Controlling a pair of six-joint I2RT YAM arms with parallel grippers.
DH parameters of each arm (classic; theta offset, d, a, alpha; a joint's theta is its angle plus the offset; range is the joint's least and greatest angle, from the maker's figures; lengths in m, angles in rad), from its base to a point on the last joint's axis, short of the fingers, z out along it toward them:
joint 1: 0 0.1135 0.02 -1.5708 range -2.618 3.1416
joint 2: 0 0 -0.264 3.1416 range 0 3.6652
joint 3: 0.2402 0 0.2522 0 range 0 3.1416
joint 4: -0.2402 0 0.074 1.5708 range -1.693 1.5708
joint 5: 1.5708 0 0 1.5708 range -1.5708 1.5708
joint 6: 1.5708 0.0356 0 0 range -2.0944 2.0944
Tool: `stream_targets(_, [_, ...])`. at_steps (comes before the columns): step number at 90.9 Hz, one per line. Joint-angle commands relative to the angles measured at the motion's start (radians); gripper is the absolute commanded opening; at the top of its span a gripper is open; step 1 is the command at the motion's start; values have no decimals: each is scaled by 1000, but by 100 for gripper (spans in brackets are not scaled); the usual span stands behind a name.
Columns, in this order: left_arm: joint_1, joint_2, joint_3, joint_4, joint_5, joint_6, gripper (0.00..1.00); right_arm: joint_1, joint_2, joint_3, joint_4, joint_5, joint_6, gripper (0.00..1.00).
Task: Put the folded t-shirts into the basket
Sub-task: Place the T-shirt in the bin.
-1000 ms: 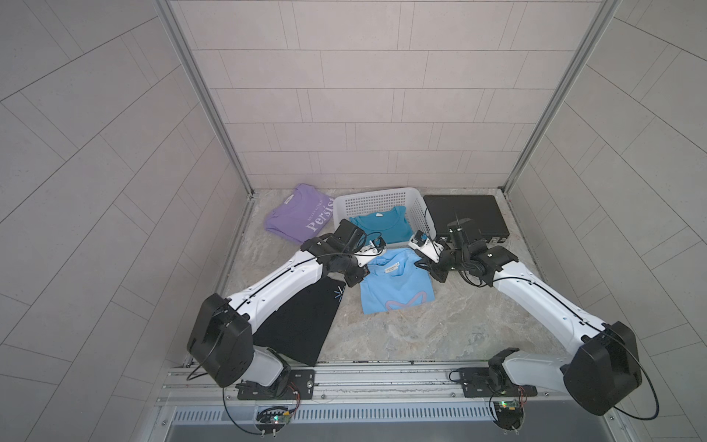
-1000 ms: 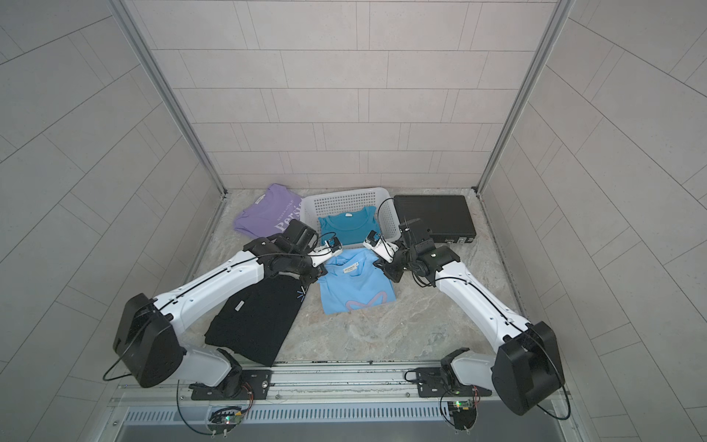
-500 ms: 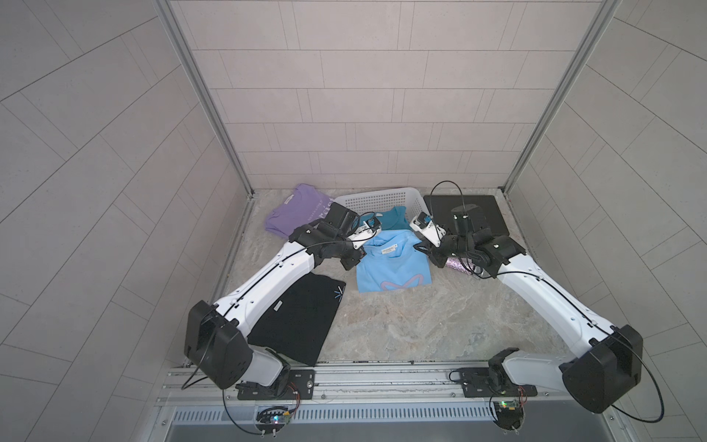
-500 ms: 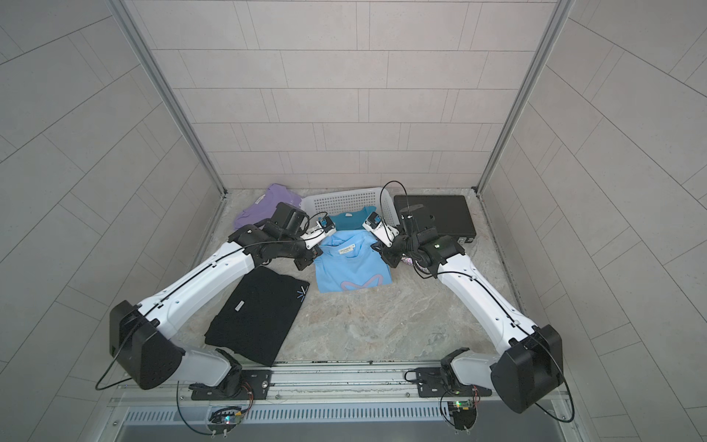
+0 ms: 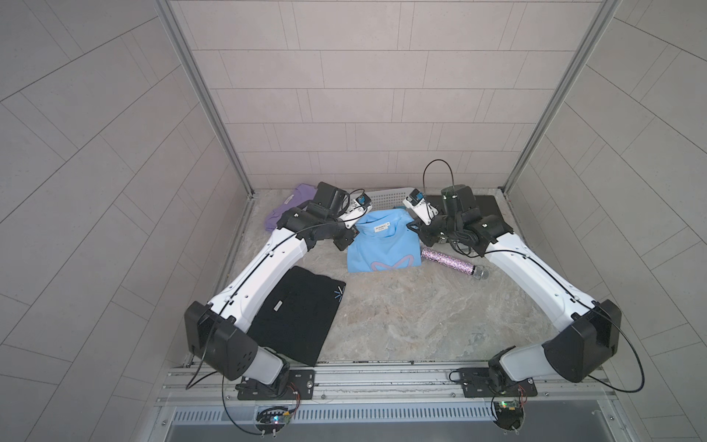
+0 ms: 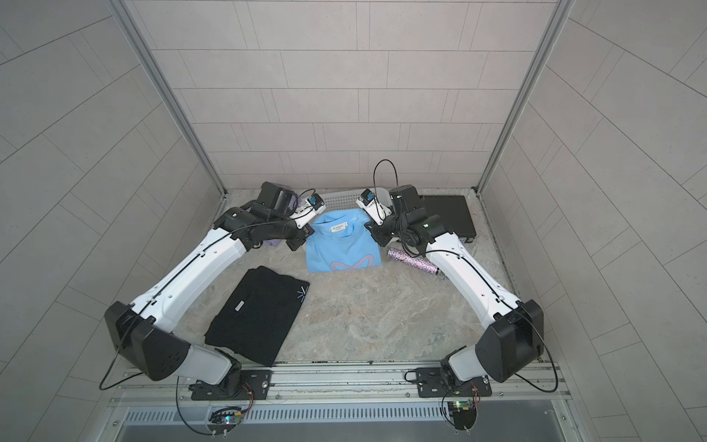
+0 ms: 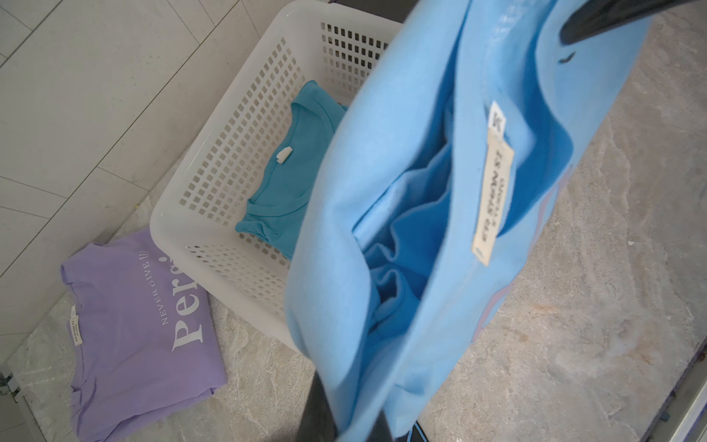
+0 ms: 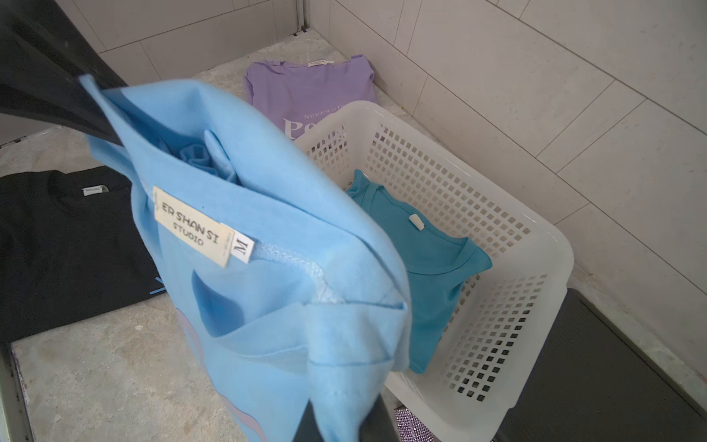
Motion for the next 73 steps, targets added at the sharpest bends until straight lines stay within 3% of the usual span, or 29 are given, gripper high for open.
stream_targets(1, [45, 65, 85, -31, 18, 4, 0, -1, 51, 62, 22, 80, 24, 0])
stream_targets(28, [74, 303, 357, -154, 72, -44, 0, -16, 292, 319, -95, 153, 26, 0])
stream_targets(47, [73, 414, 436, -206, 137, -103, 0, -52, 439, 478, -230, 174, 2, 0])
stream_targets(73, [85, 562, 531, -212, 111, -116, 0, -70, 590, 585, -234, 224, -33, 0])
